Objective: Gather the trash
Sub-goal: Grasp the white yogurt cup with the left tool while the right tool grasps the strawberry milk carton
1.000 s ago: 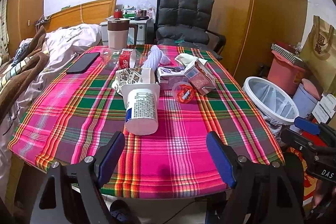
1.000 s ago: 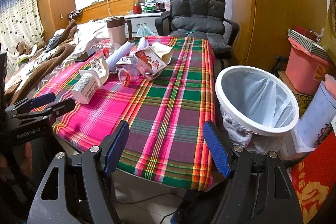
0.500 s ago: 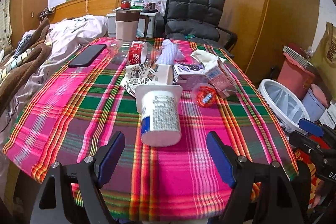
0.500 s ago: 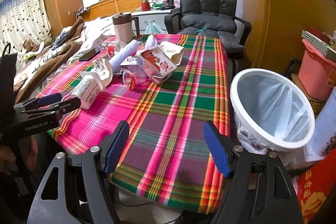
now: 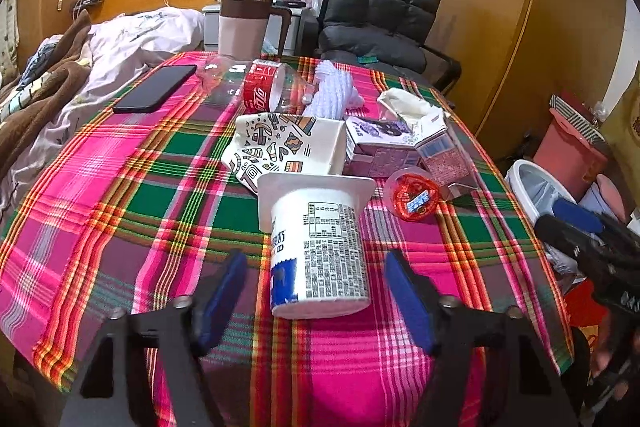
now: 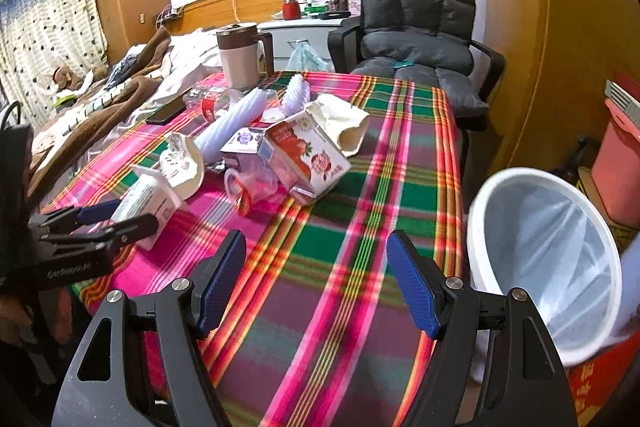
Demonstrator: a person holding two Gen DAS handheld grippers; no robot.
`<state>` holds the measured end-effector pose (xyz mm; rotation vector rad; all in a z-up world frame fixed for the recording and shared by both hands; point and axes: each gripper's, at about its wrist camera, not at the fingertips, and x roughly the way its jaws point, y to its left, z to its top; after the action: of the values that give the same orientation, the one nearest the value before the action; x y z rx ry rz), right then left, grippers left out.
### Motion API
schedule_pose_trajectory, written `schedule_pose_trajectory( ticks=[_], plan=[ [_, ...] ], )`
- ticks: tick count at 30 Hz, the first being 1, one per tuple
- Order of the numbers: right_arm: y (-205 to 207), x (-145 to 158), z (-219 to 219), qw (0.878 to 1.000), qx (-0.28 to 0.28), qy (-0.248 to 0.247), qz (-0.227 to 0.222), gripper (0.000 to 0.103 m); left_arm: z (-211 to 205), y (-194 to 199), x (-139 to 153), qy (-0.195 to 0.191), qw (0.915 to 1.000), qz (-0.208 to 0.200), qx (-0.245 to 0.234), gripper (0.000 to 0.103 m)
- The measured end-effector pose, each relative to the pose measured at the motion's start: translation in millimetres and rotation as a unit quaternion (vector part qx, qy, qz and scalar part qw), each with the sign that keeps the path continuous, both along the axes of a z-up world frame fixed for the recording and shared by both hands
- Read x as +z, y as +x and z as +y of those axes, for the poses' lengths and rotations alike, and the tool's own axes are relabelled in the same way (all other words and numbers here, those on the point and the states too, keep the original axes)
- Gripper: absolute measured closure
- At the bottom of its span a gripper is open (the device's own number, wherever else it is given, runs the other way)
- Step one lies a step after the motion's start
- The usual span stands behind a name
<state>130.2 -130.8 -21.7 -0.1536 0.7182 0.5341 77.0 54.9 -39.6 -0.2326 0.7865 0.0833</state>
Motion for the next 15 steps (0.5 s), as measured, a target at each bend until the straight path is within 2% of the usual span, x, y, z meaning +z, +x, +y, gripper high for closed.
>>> schedule_pose_trajectory(
  ticks=[1, 3, 10, 15],
  plan=[
    [4, -1, 1, 1.0, 0.003, 0.0, 0.003, 0.029, 1, 1, -2, -0.002, 1.0, 0.004, -0.001, 0.048],
    [10, -3, 4, 1.0, 0.011, -0.001, 0.009, 0.029, 3, 4, -6, -0.007, 0.9999, 0.01, -0.001, 0.055],
    [42, -10, 9, 0.999, 0.022, -0.019, 0.013, 0.029, 10, 1, -8, -0.019, 0.9998, 0.003, -0.004, 0.055],
    [56, -12, 14, 0.998, 0.051, -0.026, 0.014, 0.029, 13, 3, -10, -0.03, 0.9995, 0.002, -0.008, 0.055]
  ],
)
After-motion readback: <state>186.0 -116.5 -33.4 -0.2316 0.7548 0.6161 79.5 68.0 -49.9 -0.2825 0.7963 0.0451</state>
